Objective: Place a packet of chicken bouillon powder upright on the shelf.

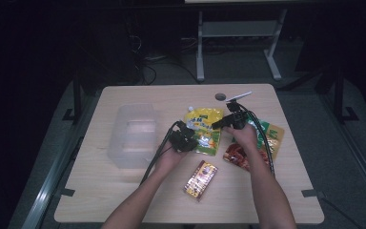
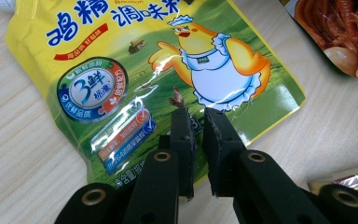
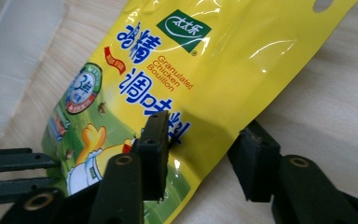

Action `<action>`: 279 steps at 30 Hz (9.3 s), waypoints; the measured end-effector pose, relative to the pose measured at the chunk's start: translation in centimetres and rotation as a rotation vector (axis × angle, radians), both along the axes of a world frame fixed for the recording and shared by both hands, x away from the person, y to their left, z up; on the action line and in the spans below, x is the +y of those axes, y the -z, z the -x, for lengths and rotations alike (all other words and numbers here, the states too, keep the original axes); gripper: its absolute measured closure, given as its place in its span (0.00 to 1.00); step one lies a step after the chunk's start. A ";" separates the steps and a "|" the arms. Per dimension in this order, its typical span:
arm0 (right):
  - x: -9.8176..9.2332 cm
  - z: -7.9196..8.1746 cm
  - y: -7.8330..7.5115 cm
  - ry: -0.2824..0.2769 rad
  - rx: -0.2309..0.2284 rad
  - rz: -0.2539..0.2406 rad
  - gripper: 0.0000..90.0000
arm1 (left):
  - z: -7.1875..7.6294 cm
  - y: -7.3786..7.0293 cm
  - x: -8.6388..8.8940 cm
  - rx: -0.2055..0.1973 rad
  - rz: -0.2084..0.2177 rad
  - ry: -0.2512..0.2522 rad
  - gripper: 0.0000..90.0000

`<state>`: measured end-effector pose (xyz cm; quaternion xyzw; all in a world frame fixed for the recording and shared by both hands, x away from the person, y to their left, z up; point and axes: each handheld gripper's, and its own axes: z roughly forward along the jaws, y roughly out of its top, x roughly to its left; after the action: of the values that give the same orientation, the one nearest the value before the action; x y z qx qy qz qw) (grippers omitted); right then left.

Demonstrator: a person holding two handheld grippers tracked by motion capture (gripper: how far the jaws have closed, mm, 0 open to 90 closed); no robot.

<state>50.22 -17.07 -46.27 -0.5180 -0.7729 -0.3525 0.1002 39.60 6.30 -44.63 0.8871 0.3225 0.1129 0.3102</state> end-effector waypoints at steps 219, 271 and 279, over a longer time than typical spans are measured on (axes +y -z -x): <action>26.3 8.9 -14.2 -0.350 -0.486 -0.036 1.00 | 17.7 -1.9 10.3 -0.132 0.243 0.191 0.24; 24.3 8.9 -11.7 -0.325 -0.477 -0.044 0.97 | 17.3 -1.7 10.1 -0.126 0.233 0.197 0.24; 23.7 8.9 -12.1 -0.324 -0.462 -0.056 0.72 | 17.2 -1.7 10.0 -0.122 0.232 0.198 0.24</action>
<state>41.33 6.65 -34.18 -0.2906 -0.8379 -0.4620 -0.0093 22.39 16.31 -42.97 0.8642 0.2250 0.0976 0.4392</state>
